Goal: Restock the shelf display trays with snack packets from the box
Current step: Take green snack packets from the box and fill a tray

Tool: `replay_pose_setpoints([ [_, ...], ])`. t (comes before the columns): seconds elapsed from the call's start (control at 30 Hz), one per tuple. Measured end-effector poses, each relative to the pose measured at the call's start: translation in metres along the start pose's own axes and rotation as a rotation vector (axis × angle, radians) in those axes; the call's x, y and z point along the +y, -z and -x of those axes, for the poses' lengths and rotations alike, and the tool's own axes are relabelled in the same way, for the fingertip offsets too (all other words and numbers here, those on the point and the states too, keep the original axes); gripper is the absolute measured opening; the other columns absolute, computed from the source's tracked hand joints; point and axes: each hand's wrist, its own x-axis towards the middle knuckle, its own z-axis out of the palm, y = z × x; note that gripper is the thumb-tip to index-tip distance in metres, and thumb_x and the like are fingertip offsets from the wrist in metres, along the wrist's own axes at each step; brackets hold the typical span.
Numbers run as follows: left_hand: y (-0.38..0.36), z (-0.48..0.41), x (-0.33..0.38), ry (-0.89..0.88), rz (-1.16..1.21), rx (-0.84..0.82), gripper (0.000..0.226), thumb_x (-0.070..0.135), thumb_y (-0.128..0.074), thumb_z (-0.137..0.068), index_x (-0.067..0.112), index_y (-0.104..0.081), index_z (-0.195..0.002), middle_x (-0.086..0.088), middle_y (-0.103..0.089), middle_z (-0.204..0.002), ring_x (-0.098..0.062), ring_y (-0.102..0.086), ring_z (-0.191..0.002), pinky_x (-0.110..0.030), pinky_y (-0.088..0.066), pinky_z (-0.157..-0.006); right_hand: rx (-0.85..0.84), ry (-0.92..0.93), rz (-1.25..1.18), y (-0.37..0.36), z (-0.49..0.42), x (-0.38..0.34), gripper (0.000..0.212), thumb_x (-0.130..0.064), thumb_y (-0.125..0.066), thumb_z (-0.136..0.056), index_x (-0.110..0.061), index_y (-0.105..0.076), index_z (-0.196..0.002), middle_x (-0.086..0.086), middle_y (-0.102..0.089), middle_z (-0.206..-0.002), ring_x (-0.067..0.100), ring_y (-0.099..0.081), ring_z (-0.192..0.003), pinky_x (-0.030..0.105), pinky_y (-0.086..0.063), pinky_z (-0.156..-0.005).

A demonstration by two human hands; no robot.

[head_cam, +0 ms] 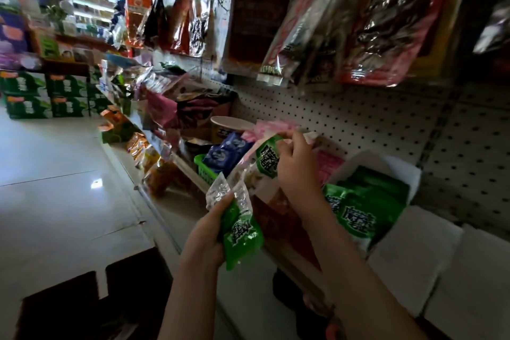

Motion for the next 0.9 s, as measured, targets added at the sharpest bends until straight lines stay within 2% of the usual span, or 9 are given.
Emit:
replay_pose_setpoints([
  [0.13,-0.015,-0.004,-0.012,-0.039,-0.055,-0.051,0.030,0.016,-0.066,-0.083,0.000,-0.065,-0.108,-0.017,-0.071,-0.079,-0.028,-0.069,-0.059,-0.037,-0.058,-0.053,-0.180,-0.028,0.082,0.026,-0.005,-0.012,0.046,-0.021,-0.065,-0.089,-0.015,-0.044,-0.130,0.001,-0.054,-0.110,0.017,-0.055,-0.098,0.030,-0.046,-0.079],
  [0.2,-0.027,-0.003,-0.023,-0.032,-0.094,-0.082,0.027,0.015,-0.066,-0.085,0.000,-0.066,-0.107,-0.018,-0.071,-0.084,-0.030,-0.070,-0.065,-0.038,-0.058,-0.057,-0.254,0.013,0.222,0.039,-0.006,-0.017,0.058,-0.016,-0.072,-0.083,-0.016,-0.040,-0.131,0.000,-0.051,-0.111,0.015,-0.053,-0.097,0.027,-0.046,-0.077],
  [0.3,-0.038,-0.004,-0.034,-0.055,-0.119,-0.078,0.027,0.013,-0.067,-0.086,0.002,-0.065,-0.111,-0.020,-0.072,-0.095,-0.034,-0.071,-0.076,-0.041,-0.059,-0.061,-0.258,0.000,0.313,0.069,-0.011,-0.021,0.052,-0.007,-0.071,-0.082,-0.019,-0.037,-0.120,0.002,-0.051,-0.101,0.012,-0.055,-0.081,0.027,-0.055,-0.066],
  [0.4,-0.042,-0.004,-0.032,-0.056,-0.124,-0.053,0.032,0.016,-0.071,-0.084,0.002,-0.065,-0.112,-0.022,-0.071,-0.101,-0.038,-0.071,-0.085,-0.048,-0.058,-0.068,-0.254,-0.033,0.308,0.109,-0.018,-0.018,0.043,-0.001,-0.066,-0.083,-0.019,-0.039,-0.113,0.009,-0.054,-0.108,0.022,-0.062,-0.088,0.033,-0.060,-0.064],
  [0.47,-0.045,-0.002,-0.028,-0.081,-0.120,-0.019,0.033,0.017,-0.072,-0.083,0.002,-0.064,-0.111,-0.021,-0.072,-0.098,-0.038,-0.071,-0.083,-0.050,-0.057,-0.069,-0.247,-0.033,0.334,0.133,-0.022,-0.015,0.039,-0.002,-0.066,-0.083,-0.021,-0.043,-0.107,0.007,-0.058,-0.111,0.022,-0.063,-0.092,0.036,-0.059,-0.066],
  [0.6,-0.063,0.010,-0.029,-0.117,-0.092,0.006,0.031,0.014,-0.072,-0.083,0.001,-0.061,-0.110,-0.022,-0.071,-0.094,-0.035,-0.072,-0.076,-0.045,-0.058,-0.063,-0.272,-0.032,0.505,0.161,-0.022,-0.014,0.037,0.000,-0.066,-0.082,-0.022,-0.050,-0.106,0.003,-0.058,-0.109,0.016,-0.060,-0.090,0.026,-0.053,-0.061],
  [0.73,-0.070,0.010,-0.042,-0.122,-0.116,0.082,0.050,0.019,-0.078,-0.080,0.001,-0.052,-0.119,-0.023,-0.068,-0.102,-0.036,-0.070,-0.080,-0.041,-0.057,-0.054,-0.431,-0.098,0.688,0.159,-0.008,-0.006,0.030,-0.002,-0.065,-0.083,-0.022,-0.053,-0.102,0.000,-0.058,-0.104,0.015,-0.058,-0.092,0.028,-0.054,-0.069],
  [0.83,-0.071,0.006,-0.049,-0.148,-0.139,0.112,0.055,0.022,-0.078,-0.079,0.002,-0.050,-0.122,-0.024,-0.065,-0.108,-0.037,-0.070,-0.084,-0.041,-0.057,-0.057,-0.547,-0.122,0.781,0.147,0.001,0.008,0.031,-0.004,-0.066,-0.083,-0.018,-0.055,-0.108,0.001,-0.057,-0.110,0.019,-0.056,-0.102,0.032,-0.055,-0.080],
  [0.9,-0.071,0.005,-0.051,-0.142,-0.136,0.116,0.055,0.022,-0.077,-0.080,0.001,-0.049,-0.122,-0.024,-0.065,-0.108,-0.037,-0.069,-0.085,-0.044,-0.058,-0.060,-0.628,-0.123,0.881,0.139,0.007,0.019,0.028,-0.005,-0.064,-0.085,-0.016,-0.052,-0.109,0.004,-0.056,-0.114,0.020,-0.055,-0.101,0.029,-0.051,-0.078],
])
